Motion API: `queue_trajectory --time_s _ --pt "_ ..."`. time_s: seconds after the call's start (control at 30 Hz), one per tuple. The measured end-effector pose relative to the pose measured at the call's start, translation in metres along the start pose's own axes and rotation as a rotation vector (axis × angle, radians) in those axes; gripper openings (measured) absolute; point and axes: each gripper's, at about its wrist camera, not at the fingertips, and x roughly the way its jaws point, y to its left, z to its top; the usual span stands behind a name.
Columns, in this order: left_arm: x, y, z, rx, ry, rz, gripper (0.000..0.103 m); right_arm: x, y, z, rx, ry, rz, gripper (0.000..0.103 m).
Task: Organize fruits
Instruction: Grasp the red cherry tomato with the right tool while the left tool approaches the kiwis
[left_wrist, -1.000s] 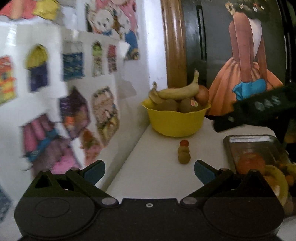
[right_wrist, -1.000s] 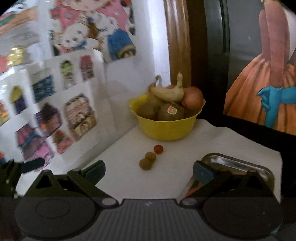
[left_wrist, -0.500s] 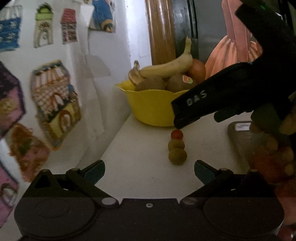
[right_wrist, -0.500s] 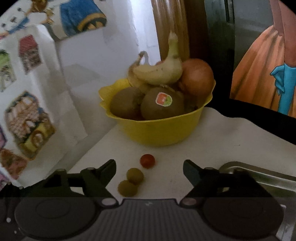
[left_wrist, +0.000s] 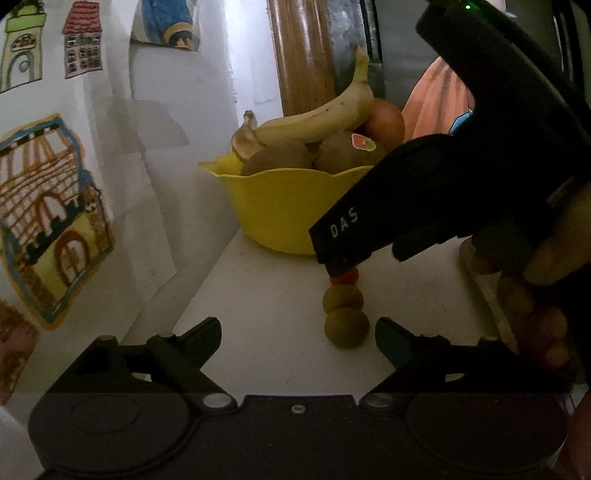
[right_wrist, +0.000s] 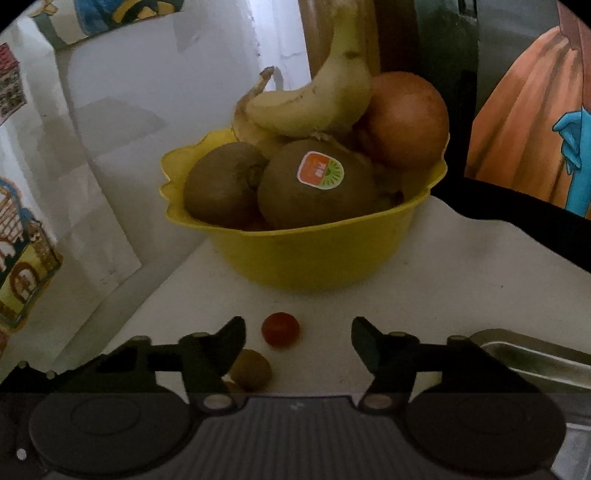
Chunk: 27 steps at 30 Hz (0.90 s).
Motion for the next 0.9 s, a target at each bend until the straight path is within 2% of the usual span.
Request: queue_trajectory --time_s 0.2,0.47,0.6,0.73,0.9 --pt "0.008 -0.005 0.003 0.011 0.009 -0.019 0.082 0.008 -0.003 0.001 0.013 0.017 0.010 0.061" --pt "0.015 -0.007 0.003 0.002 0.034 -0.042 0.067 0.021 0.001 0.003 0.021 0.045 -0.005 0.058" --pt "0.019 -0.007 0.004 -0.002 0.039 -0.050 0.063 0.024 0.004 0.003 0.018 0.047 -0.002 0.053" --pt "0.022 -0.008 0.005 -0.009 0.045 -0.055 0.049 0.025 0.006 0.004 0.019 0.041 -0.007 0.040" --pt "0.027 -0.005 0.003 -0.032 0.061 -0.065 0.031 0.024 0.002 0.003 0.026 0.038 -0.001 0.032"
